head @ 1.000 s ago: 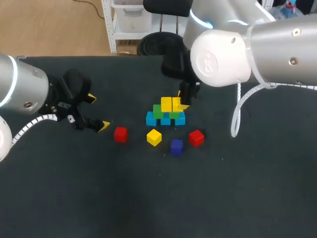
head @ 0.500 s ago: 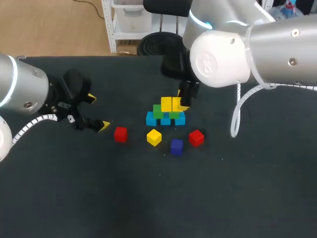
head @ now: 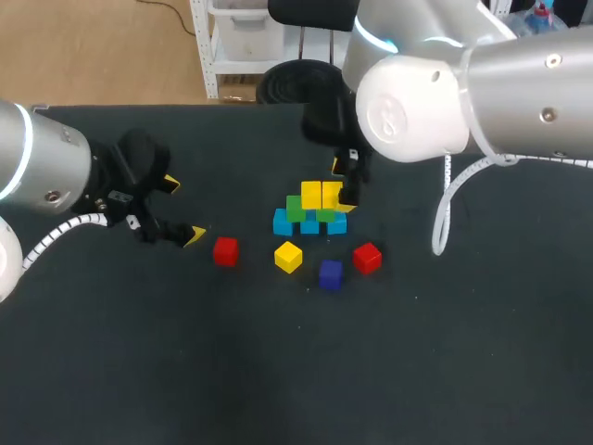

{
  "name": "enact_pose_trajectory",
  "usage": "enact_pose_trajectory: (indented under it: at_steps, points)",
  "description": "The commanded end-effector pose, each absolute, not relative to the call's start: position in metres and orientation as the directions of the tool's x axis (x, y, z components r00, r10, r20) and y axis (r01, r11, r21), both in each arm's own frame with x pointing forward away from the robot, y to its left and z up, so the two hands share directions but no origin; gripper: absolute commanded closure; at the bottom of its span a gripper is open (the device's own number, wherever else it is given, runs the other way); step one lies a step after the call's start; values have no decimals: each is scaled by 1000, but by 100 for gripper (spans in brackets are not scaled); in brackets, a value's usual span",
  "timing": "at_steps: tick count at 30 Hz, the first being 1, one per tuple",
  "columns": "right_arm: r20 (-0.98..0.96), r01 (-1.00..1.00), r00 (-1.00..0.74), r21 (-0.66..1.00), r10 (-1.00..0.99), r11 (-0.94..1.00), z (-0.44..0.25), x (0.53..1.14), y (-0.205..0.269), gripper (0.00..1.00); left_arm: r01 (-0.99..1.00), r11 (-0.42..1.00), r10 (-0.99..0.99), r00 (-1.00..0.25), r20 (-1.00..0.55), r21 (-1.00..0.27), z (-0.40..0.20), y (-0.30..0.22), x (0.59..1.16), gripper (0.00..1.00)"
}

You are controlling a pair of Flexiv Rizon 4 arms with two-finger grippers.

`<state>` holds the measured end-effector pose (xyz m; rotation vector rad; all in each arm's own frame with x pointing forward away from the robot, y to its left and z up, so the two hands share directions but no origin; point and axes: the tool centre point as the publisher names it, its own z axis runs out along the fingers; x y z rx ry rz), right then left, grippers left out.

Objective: Place the blue cubes, place green cubes on the blue cubes, place the yellow cubes on the green cubes, then place the red cubes on the yellow cubes, and place purple cube on the red cubes.

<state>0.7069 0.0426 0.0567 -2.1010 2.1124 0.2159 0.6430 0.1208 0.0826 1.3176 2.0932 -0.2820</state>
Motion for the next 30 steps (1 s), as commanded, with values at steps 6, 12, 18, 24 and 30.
enact_pose_trajectory:
  at_steps: [6, 12, 18, 24, 30]
  points:
    - [-220, -1000, -11, -25, -975, 17, 68, 706, 32, 0, 868, 473, 728, -290, -621, 150, 82, 122, 643, 0]
    - [-221, -999, -30, -26, -975, 36, 68, 708, 20, 2, 868, 473, 728, -290, -621, 150, 82, 122, 643, 0]
    - [-225, -999, -38, -24, -974, 45, 67, 709, 16, 88, 868, 473, 728, -290, -621, 150, 82, 122, 643, 0]
    - [-235, -999, -36, -22, -971, 43, 66, 710, 17, 100, 868, 473, 728, -290, -621, 150, 82, 122, 643, 0]
    - [-236, -999, -35, -19, -971, 40, 63, 711, 19, 100, 868, 473, 728, -290, -621, 150, 82, 122, 643, 0]
